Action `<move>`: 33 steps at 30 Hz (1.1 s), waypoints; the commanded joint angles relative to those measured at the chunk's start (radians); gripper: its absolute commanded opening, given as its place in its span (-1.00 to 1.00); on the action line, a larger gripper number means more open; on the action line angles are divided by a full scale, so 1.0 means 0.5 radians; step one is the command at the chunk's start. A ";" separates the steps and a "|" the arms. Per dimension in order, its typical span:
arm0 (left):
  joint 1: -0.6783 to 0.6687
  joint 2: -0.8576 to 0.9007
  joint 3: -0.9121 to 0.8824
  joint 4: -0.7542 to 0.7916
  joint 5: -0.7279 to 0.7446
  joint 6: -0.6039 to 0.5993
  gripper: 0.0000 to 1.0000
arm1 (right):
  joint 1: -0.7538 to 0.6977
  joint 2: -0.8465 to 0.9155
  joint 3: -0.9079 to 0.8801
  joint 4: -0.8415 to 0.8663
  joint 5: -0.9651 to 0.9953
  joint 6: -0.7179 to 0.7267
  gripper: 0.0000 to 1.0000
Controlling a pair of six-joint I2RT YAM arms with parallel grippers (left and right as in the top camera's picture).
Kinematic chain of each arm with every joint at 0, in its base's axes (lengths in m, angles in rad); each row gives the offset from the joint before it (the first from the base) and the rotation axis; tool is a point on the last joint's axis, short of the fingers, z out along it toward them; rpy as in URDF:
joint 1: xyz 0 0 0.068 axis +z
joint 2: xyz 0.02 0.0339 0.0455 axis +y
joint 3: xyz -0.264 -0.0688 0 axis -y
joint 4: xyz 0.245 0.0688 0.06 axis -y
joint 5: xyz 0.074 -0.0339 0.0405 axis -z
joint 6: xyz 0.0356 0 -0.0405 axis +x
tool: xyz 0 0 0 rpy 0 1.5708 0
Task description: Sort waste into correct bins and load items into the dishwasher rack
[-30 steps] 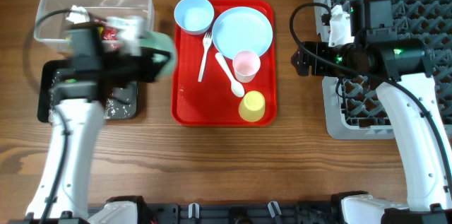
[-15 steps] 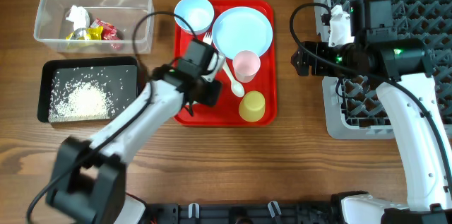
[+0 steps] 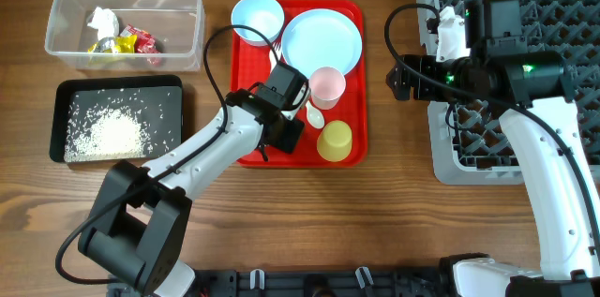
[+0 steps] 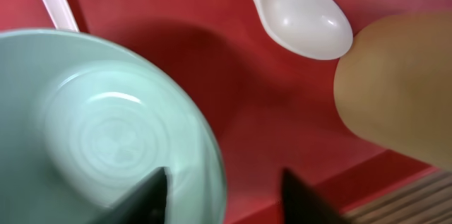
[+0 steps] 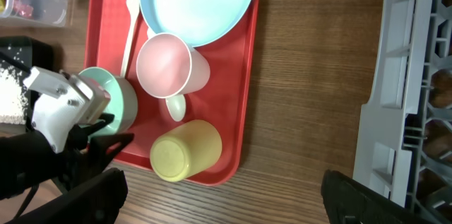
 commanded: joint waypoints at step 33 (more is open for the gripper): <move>0.784 -0.751 0.240 -0.413 -0.018 -0.488 1.00 | 0.489 0.425 0.033 0.407 0.310 0.395 0.77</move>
